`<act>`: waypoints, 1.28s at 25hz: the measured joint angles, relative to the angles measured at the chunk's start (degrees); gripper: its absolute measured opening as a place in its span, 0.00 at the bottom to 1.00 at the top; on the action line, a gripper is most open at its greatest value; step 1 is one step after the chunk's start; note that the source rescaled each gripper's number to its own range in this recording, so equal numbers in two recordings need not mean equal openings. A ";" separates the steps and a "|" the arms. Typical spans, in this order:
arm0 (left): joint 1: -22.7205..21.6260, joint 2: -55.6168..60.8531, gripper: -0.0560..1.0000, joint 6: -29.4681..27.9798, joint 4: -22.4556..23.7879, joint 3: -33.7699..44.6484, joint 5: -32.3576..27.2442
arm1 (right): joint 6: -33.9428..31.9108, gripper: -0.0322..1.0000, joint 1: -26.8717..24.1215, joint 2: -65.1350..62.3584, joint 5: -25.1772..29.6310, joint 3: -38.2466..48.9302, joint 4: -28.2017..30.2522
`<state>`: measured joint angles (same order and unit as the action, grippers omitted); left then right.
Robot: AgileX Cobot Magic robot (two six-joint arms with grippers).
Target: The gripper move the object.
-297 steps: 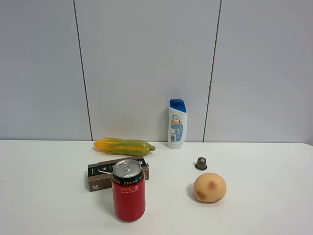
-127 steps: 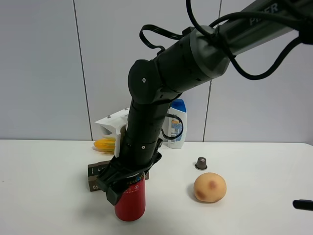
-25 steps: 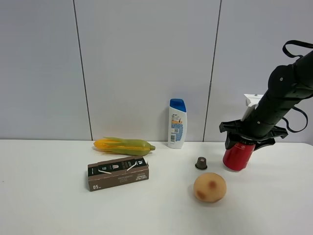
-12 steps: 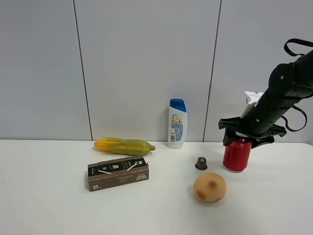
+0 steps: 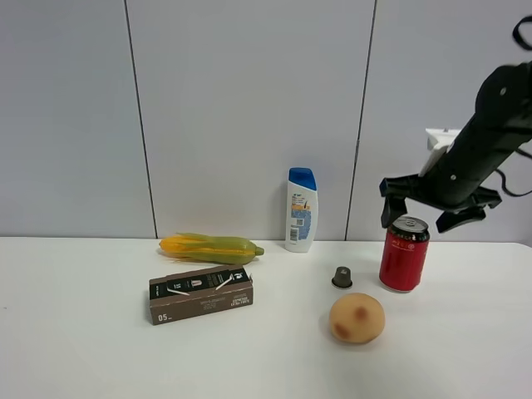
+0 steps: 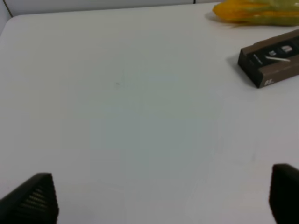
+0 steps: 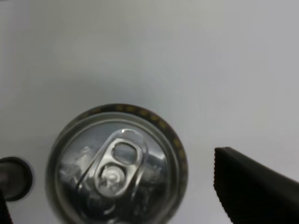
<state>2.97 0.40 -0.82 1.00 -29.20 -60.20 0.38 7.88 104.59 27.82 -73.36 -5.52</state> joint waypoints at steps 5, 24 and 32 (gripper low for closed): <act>0.00 0.00 1.00 0.00 0.00 0.00 0.00 | 6.57 0.60 2.25 -13.23 9.10 0.00 -0.11; 0.00 0.00 1.00 0.00 0.00 0.00 0.00 | -5.70 0.61 10.29 -60.53 41.34 0.62 24.18; 0.00 0.00 1.00 0.00 0.00 0.00 0.00 | -10.89 0.61 10.29 -77.98 41.84 16.80 23.90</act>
<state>2.97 0.40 -0.82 1.00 -29.20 -60.20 -10.51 18.16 26.61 69.66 -56.56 18.38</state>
